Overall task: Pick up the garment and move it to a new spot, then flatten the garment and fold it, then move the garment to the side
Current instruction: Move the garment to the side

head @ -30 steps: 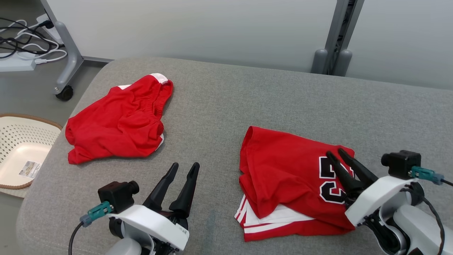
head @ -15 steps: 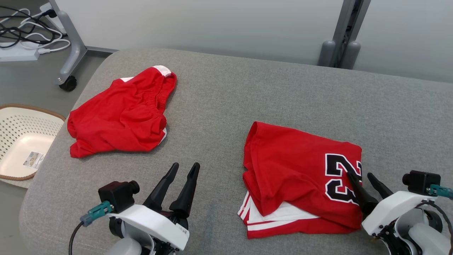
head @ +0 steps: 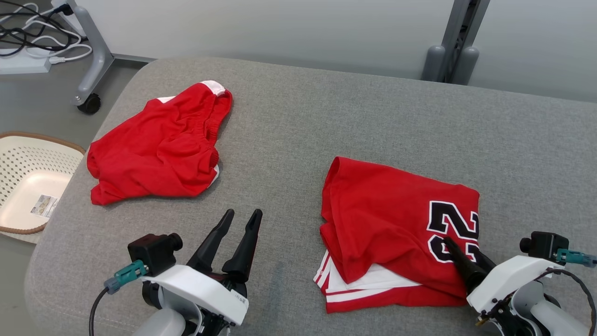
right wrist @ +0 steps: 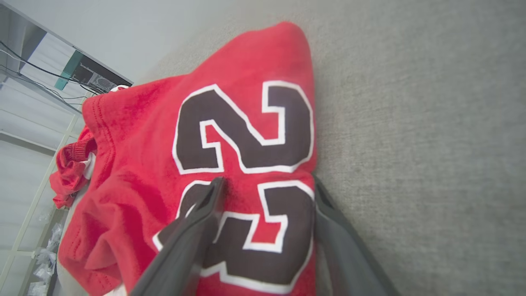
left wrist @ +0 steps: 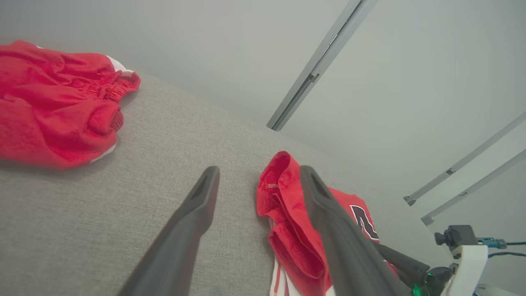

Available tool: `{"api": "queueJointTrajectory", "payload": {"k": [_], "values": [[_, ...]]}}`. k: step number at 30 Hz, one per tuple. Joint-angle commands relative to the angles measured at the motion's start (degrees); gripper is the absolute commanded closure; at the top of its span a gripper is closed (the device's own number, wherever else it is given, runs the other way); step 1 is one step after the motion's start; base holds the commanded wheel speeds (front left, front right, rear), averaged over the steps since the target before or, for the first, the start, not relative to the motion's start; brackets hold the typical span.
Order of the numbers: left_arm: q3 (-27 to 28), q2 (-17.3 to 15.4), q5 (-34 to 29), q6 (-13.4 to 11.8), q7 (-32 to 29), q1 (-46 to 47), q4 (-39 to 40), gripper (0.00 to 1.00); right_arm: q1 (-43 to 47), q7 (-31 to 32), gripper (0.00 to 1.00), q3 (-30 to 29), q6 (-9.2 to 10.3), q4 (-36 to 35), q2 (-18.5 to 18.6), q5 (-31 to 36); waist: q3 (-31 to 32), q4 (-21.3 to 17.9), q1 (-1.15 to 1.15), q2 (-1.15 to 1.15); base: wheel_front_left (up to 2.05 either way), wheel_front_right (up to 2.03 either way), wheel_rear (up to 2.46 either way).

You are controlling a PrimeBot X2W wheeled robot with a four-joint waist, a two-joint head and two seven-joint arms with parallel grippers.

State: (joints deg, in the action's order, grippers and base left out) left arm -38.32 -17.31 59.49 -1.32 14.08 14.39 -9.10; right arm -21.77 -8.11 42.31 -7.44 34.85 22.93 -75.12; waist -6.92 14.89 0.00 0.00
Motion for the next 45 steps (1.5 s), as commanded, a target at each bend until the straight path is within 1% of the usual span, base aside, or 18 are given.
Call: {"api": "queueJointTrajectory", "payload": {"k": [1,2,7,11,15,20,22,24,29,35,40,45], "values": [[0.1,-0.3,-0.2,-0.1,-0.1,0.2,0.1,0.0,0.7,-0.3,0.89,0.6,-0.1,-0.2,0.2,-0.4,0.1,-0.1,0.0,0.0,0.0,0.0,0.0],[0.1,-0.3,-0.2,-0.2,-0.1,0.2,0.0,0.0,0.5,-0.7,1.0,0.8,-0.11,-0.5,0.5,-0.4,0.1,-0.2,0.0,0.0,0.0,0.0,0.0],[-0.1,-0.3,0.1,-0.2,-0.1,0.0,-0.1,0.0,-1.4,-3.4,1.0,1.4,-0.11,-1.3,1.9,-0.5,0.7,-0.7,0.0,0.0,0.0,0.0,0.0],[-0.1,-0.3,0.2,-0.2,-0.1,-0.3,0.0,0.0,-2.6,-4.8,1.0,2.0,-0.11,-2.2,3.3,0.7,1.1,-1.3,0.0,0.0,0.0,0.0,0.0],[-0.1,-0.3,0.3,-0.1,-0.1,-0.6,0.1,0.0,-4.1,-5.8,1.0,2.8,-0.11,-3.9,5.6,2.2,1.4,-2.5,0.0,0.0,0.0,0.0,0.0],[-0.1,-0.4,-0.1,0.1,-0.1,-0.2,0.5,0.0,-7.2,-5.4,1.0,4.5,-0.1,-5.5,9.2,3.3,0.9,-4.7,0.0,0.0,0.0,0.0,0.0],[-0.1,-0.2,-0.3,0.2,0.0,0.3,0.7,0.0,-8.9,-4.9,1.0,5.5,-0.1,-5.3,10.9,4.0,0.4,-5.7,0.0,0.0,0.0,0.0,0.0],[-0.1,-0.1,-0.5,0.4,0.0,0.6,0.9,0.0,-9.6,-4.7,1.0,5.7,-0.11,-5.1,11.4,3.8,0.2,-6.1,0.0,0.0,0.0,0.0,0.0],[0.1,0.4,-1.4,0.5,0.3,2.0,1.8,0.0,-13.7,-4.3,1.0,7.4,-0.11,-3.7,14.5,3.8,-1.4,-8.0,0.0,0.0,0.0,0.0,0.0],[0.3,0.5,-3.5,0.7,0.6,3.9,3.5,0.0,-18.6,-5.1,1.0,8.3,-0.1,-1.7,18.3,3.7,-4.1,-10.3,0.0,0.0,0.0,0.0,0.0],[-0.5,0.8,-5.7,0.7,0.7,5.6,4.3,0.0,-21.9,-5.9,1.0,8.2,-0.1,0.1,19.7,3.1,-6.0,-12.9,0.0,0.0,0.0,0.0,0.0],[-2.1,0.7,-7.8,0.5,0.0,7.2,3.9,0.0,-24.1,-6.7,1.0,8.5,-0.1,2.1,19.3,3.0,-7.2,-15.8,0.0,0.0,0.0,0.0,0.0]]}}
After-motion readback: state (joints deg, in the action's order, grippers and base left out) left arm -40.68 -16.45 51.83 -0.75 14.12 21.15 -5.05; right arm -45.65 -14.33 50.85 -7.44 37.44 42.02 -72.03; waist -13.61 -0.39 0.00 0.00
